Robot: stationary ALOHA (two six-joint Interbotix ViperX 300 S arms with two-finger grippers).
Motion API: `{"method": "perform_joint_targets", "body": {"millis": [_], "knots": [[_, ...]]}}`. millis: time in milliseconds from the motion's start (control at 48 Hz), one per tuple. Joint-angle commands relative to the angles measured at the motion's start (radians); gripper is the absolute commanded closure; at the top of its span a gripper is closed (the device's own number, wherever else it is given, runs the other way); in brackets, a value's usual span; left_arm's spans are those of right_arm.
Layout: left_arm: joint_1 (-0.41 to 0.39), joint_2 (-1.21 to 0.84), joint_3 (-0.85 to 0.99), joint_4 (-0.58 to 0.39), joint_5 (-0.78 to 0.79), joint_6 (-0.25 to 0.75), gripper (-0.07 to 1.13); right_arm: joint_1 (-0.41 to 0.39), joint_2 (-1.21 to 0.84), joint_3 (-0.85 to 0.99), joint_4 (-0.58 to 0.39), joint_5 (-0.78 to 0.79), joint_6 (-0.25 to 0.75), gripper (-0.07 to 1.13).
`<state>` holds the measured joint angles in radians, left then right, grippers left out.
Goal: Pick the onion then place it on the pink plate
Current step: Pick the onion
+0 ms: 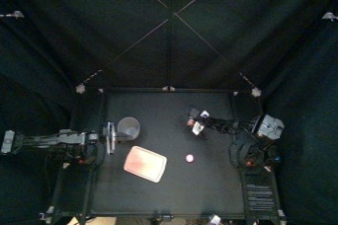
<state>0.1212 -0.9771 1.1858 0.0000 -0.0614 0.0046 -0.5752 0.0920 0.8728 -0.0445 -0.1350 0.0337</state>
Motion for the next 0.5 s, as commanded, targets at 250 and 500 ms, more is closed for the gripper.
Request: {"method": "perform_joint_targets", "body": {"millis": [250, 500], "knots": [[0.002, 0.003, -0.014, 0.000, -0.009, 0.002, 0.99, 0.000, -0.017, -0.011, 0.021, 0.034, 0.000, 0.05], [0.002, 0.003, -0.014, 0.002, -0.009, 0.002, 0.99, 0.002, -0.020, -0.014, 0.023, 0.034, 0.000, 0.19]]}}
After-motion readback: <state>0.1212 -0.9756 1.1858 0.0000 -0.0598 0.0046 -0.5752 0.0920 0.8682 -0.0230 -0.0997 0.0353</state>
